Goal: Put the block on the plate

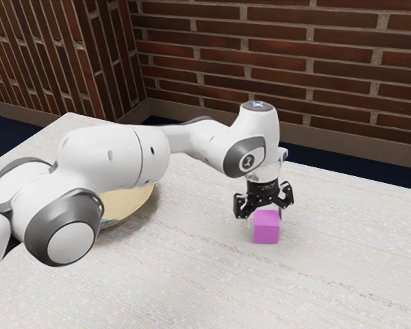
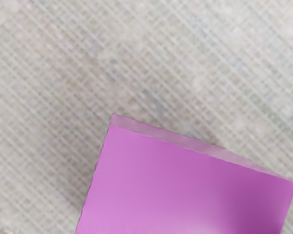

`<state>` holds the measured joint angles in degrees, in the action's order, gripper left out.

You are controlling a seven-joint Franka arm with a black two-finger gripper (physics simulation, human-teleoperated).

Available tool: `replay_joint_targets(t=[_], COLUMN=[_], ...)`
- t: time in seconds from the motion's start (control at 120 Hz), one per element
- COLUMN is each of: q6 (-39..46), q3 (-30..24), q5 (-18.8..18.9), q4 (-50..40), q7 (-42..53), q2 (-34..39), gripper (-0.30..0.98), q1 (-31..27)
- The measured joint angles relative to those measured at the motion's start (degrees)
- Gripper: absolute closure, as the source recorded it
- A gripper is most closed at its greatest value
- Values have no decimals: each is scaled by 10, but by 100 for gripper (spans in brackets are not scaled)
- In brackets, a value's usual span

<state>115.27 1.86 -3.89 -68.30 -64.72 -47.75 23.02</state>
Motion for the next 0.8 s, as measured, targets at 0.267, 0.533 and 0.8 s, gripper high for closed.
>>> replay_joint_targets(t=[0.267, 0.533, 0.8], q6=[3, 3, 2], q3=[0, 2, 5], q5=[0, 2, 5], q4=[0, 0, 8], q7=[-48, -79, -98], q2=[-15, -15, -8], gripper=[11, 20, 25], q1=[-1, 0, 3])
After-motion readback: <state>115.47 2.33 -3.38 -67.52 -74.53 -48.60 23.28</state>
